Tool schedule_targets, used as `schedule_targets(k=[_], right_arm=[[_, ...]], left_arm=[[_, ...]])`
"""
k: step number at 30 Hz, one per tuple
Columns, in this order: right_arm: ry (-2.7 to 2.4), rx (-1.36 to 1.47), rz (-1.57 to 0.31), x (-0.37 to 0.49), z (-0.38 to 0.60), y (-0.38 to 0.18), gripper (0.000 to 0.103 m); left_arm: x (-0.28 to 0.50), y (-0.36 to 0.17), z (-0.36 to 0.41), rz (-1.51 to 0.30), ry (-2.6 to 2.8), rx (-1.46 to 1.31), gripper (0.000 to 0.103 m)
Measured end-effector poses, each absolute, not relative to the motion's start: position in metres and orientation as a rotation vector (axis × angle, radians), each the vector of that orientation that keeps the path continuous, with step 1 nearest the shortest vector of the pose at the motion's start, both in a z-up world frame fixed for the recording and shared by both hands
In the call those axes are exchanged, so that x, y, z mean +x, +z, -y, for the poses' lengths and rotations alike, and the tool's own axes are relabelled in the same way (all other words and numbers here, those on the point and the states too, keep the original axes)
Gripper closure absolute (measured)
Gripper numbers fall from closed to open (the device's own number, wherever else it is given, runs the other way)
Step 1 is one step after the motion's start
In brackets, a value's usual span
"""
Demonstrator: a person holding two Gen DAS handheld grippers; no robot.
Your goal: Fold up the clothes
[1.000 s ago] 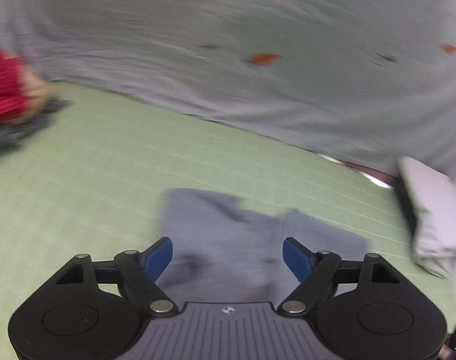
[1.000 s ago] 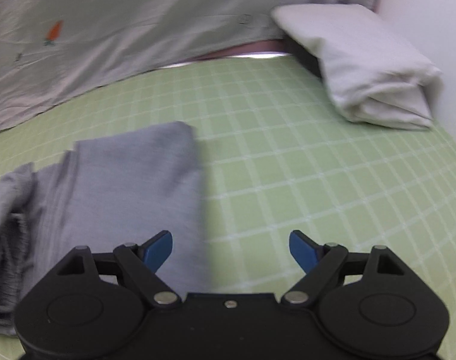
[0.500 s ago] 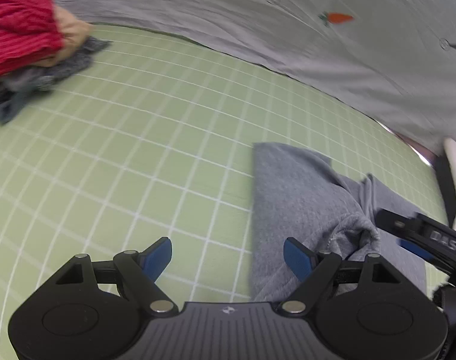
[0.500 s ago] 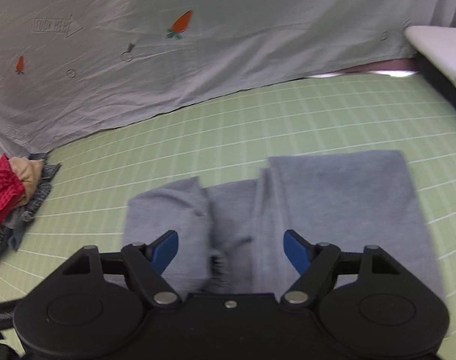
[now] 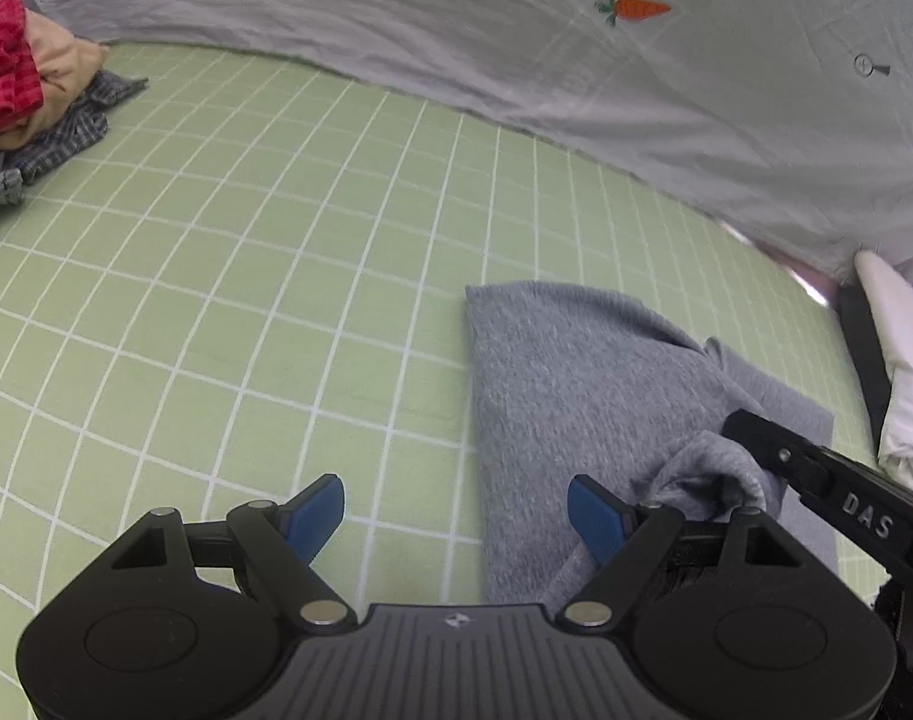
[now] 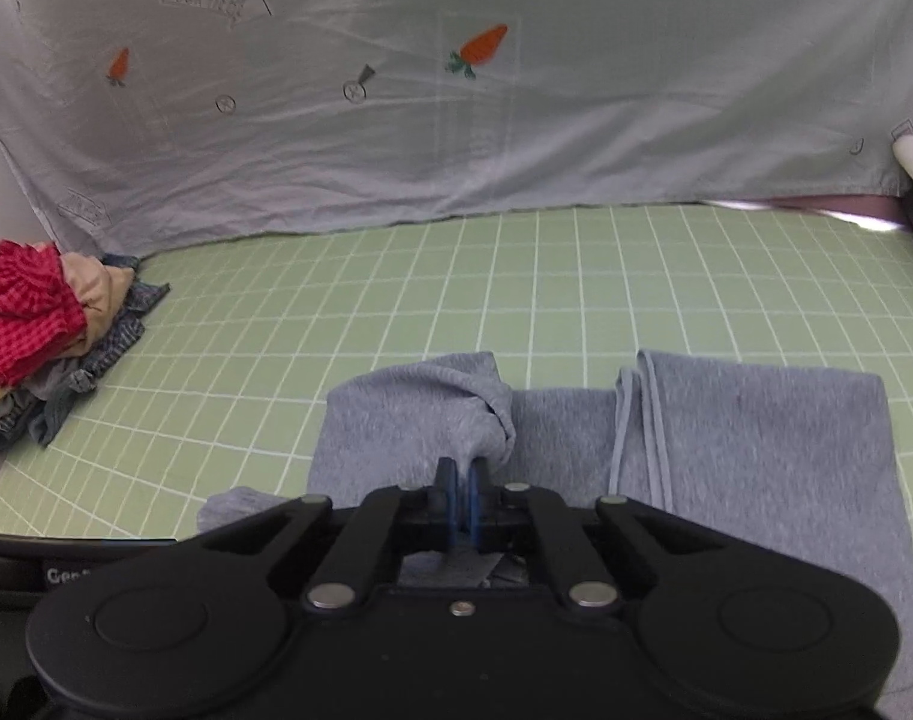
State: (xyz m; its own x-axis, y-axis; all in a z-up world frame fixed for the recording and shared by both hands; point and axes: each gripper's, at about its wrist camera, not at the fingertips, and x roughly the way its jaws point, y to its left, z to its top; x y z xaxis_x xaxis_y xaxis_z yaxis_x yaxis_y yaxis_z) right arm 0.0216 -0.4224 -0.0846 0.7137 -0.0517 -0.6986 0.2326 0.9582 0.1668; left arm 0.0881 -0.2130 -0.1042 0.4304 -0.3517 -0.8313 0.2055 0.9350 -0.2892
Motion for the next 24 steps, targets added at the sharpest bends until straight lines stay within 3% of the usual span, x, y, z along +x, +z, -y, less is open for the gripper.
schedule_targets(k=[9,13,17,19,24], right_arm=[[-0.22,0.215,-0.595,-0.061,0.527,-0.039,0.099],[-0.305,0.236,-0.675,-0.098,0.597,-0.058,0.097],[-0.332,0.31,-0.797,-0.12,0.637,-0.087,0.087],[-0.315,0.362,-0.789,-0.134,0.644,-0.091,0.064],[-0.265,0.426,-0.774,-0.144,0.645,-0.095,0.061]], left_arm=[[0.027,-0.081,0.284,-0.977,-0.318,-0.105,0.017],[-0.003,-0.084,0.318,-0.969,-0.282,-0.063,0.016],[-0.029,-0.098,0.338,-1.02,-0.233,-0.028,0.016],[-0.034,-0.102,0.343,-1.036,-0.217,-0.012,0.016],[-0.034,-0.099,0.354,-1.041,-0.22,0.026,0.016]])
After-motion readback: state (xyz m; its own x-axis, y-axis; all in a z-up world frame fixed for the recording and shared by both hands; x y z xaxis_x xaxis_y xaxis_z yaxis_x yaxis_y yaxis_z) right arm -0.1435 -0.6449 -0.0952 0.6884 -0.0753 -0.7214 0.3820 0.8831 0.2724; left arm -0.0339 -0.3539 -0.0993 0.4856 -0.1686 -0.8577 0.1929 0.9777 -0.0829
